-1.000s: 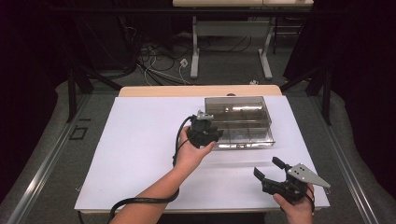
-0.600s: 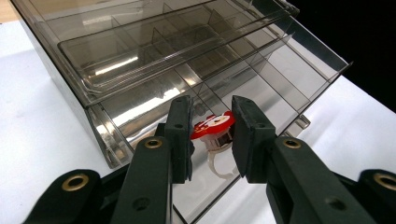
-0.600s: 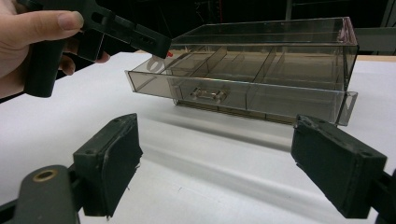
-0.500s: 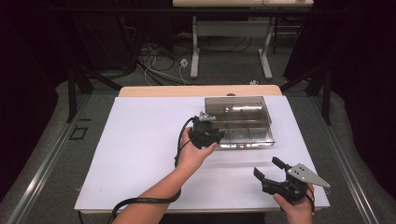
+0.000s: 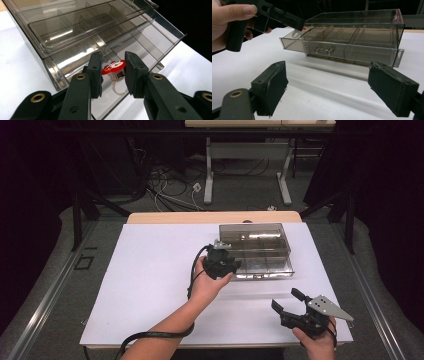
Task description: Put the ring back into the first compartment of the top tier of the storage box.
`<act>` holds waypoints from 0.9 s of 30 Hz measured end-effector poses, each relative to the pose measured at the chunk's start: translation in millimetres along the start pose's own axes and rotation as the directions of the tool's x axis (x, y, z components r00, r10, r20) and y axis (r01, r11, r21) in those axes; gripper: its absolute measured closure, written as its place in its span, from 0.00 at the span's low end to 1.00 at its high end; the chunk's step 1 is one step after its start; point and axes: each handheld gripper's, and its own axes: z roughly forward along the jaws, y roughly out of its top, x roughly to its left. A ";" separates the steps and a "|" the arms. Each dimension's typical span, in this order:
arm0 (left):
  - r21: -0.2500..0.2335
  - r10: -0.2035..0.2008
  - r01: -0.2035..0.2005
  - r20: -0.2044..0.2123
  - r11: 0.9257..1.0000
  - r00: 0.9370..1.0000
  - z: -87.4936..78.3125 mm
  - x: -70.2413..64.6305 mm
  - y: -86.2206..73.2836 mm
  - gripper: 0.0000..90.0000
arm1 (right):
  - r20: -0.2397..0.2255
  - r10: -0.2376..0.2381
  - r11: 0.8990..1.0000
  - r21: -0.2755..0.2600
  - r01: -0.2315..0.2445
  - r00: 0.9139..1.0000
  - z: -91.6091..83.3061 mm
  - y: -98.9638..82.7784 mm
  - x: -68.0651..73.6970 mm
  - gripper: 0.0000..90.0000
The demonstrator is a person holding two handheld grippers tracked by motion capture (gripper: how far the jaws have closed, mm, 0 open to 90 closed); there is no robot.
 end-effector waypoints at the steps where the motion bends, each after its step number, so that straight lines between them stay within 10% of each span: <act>1: -0.004 -0.004 0.004 0.002 1.000 1.000 -0.3 -0.2 0.1 0.72 | 0.000 0.001 1.000 -0.001 -0.001 1.000 0.1 0.0 0.1 0.17; 27: -0.102 0.063 -0.063 -0.002 0.993 0.998 -16.7 0.1 3.4 0.39 | 0.005 0.001 1.000 -0.006 -0.001 1.000 -0.4 -0.4 0.4 0.17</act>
